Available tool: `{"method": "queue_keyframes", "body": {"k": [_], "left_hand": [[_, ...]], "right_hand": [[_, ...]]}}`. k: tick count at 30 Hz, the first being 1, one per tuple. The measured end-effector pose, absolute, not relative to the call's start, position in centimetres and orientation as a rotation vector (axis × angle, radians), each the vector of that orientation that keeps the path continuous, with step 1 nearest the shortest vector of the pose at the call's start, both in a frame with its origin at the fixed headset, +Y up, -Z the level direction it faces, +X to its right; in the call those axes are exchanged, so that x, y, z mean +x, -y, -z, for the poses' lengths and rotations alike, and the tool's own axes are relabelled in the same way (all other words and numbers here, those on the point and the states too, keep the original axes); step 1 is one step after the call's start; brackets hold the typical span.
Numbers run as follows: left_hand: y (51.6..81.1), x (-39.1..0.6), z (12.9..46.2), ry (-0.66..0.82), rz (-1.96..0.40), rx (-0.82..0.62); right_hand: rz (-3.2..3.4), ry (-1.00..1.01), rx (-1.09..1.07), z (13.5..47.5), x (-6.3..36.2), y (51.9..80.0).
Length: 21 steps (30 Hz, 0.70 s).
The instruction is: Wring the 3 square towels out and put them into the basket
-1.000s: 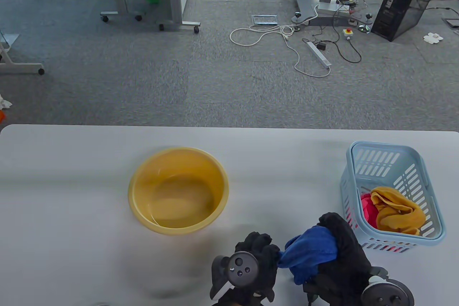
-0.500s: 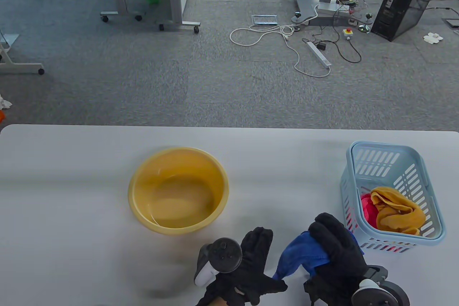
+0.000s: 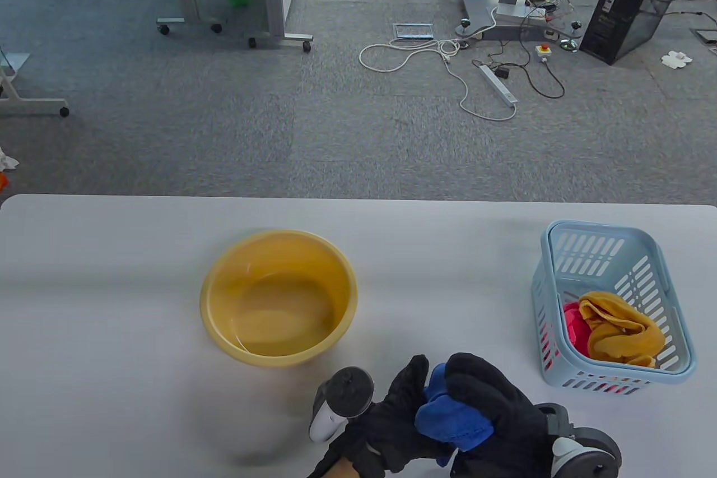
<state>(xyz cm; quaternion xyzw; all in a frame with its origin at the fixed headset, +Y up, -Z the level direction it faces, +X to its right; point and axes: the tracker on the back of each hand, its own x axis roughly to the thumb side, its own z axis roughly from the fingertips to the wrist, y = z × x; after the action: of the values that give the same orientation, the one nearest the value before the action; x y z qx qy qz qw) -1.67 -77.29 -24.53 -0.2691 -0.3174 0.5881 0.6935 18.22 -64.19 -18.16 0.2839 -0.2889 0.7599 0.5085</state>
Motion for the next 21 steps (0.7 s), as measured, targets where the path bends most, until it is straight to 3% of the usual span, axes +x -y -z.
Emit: {"method": "queue_keyframes", "body": {"k": [7,14,21], "left_hand": [[77.8,-0.7,24.3,0.701,-1.356,-0.611],[77.1,-1.6,24.4,0.622,-1.126,-0.437],[76.9,-2.8,24.5,0.513,-1.181,-0.310]], "right_hand": [[-1.795,0.664,0.686,18.3,17.8,64.8],[-1.867,0.725,0.634,18.0,18.5,64.5],[-1.923,0.755,0.562,17.8,19.9,64.1]]}}
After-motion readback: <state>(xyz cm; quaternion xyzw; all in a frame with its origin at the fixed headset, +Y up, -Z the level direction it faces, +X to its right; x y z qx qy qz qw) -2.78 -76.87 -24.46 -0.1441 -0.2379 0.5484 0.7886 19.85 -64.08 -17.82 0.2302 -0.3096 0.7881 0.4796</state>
